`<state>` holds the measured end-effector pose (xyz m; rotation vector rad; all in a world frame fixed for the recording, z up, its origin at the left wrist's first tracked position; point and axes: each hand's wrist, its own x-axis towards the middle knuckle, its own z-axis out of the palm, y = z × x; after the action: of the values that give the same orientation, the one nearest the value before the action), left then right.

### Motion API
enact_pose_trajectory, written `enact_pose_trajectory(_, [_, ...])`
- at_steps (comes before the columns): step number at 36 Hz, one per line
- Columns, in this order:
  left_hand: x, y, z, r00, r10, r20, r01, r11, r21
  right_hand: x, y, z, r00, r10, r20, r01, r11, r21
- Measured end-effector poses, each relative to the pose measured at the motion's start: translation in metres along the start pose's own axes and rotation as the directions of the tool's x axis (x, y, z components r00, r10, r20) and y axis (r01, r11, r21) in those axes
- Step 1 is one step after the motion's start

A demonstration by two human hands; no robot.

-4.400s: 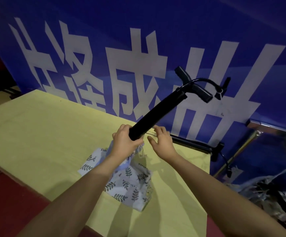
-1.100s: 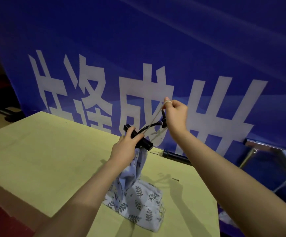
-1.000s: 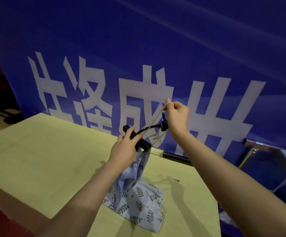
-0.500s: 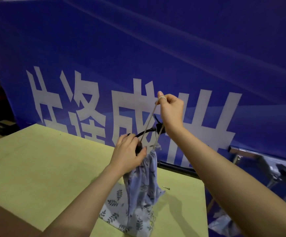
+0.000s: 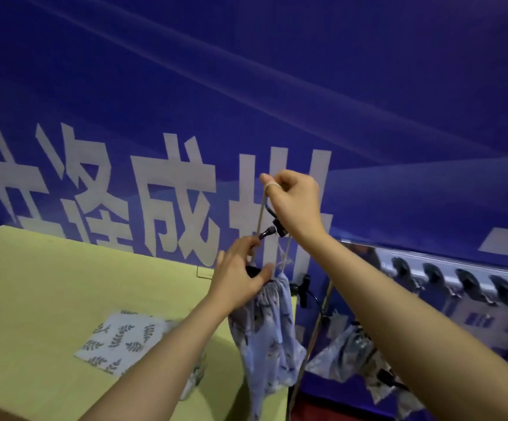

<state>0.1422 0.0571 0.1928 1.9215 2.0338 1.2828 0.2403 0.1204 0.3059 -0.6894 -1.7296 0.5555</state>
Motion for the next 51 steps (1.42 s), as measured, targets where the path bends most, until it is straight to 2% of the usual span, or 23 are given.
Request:
enact_pose_trajectory(3, [-0.008, 0.026, 0.023, 0.996, 0.022, 0.087, -0.025, 0.999, 0.026, -0.011, 0.011, -0.028, 0.999, 0.036, -0.009, -0.036, 0.999, 0.000])
enact_pose_trajectory(7, [-0.018, 0.056, 0.058, 0.981, -0.022, 0.194, 0.036, 0.997, -0.071, -0.025, 0.025, -0.064, 0.996, 0.086, -0.017, -0.086, 0.996, 0.027])
enact_pose_trajectory(9, [-0.023, 0.070, 0.079, 0.979, -0.030, 0.199, 0.054, 0.992, -0.114, -0.035, 0.032, -0.082, 0.993, 0.117, -0.023, -0.116, 0.992, 0.044])
enact_pose_trajectory(13, [-0.031, 0.087, 0.113, 0.973, -0.144, 0.183, 0.187, 0.950, -0.250, -0.054, 0.046, -0.108, 0.986, 0.166, 0.020, -0.167, 0.982, 0.082])
enact_pose_trajectory(15, [-0.034, 0.095, 0.128, 0.958, -0.146, 0.246, 0.200, 0.956, -0.213, -0.064, 0.054, -0.121, 0.984, 0.169, 0.062, -0.173, 0.983, 0.065])
enact_pose_trajectory(17, [-0.035, 0.104, 0.140, 0.944, -0.112, 0.311, 0.149, 0.984, -0.100, -0.074, 0.061, -0.133, 0.979, 0.184, 0.087, -0.190, 0.980, 0.064])
enact_pose_trajectory(19, [-0.035, 0.112, 0.150, 0.943, -0.087, 0.322, 0.096, 0.995, -0.011, -0.083, 0.066, -0.141, 0.975, 0.200, 0.099, -0.208, 0.975, 0.075])
enact_pose_trajectory(23, [-0.041, 0.117, 0.176, 0.915, -0.184, 0.359, 0.148, 0.981, 0.126, -0.094, 0.072, -0.151, 0.969, 0.217, 0.117, -0.230, 0.967, 0.106])
enact_pose_trajectory(26, [-0.050, 0.118, 0.186, 0.919, -0.249, 0.307, 0.233, 0.969, 0.087, -0.100, 0.077, -0.158, 0.966, 0.240, 0.098, -0.251, 0.960, 0.124])
enact_pose_trajectory(31, [-0.057, 0.111, 0.185, 0.931, -0.075, 0.358, -0.012, 0.973, 0.232, -0.106, 0.087, -0.163, 0.959, 0.282, -0.016, -0.277, 0.950, 0.144])
enact_pose_trajectory(35, [-0.053, 0.102, 0.192, 0.895, -0.088, 0.437, -0.056, 0.951, 0.304, -0.106, 0.090, -0.161, 0.947, 0.310, -0.084, -0.294, 0.942, 0.165])
enact_pose_trajectory(41, [-0.045, 0.097, 0.201, 0.854, -0.112, 0.508, -0.072, 0.942, 0.328, -0.100, 0.101, -0.159, 0.918, 0.365, -0.159, -0.338, 0.925, 0.172])
enact_pose_trajectory(47, [-0.048, 0.098, 0.219, 0.829, -0.105, 0.550, -0.047, 0.966, 0.256, -0.101, 0.124, -0.164, 0.913, 0.372, -0.164, -0.365, 0.928, 0.074])
enact_pose_trajectory(51, [-0.045, 0.106, 0.236, 0.800, -0.138, 0.584, -0.048, 0.955, 0.291, -0.112, 0.140, -0.179, 0.891, 0.403, -0.209, -0.402, 0.914, 0.051])
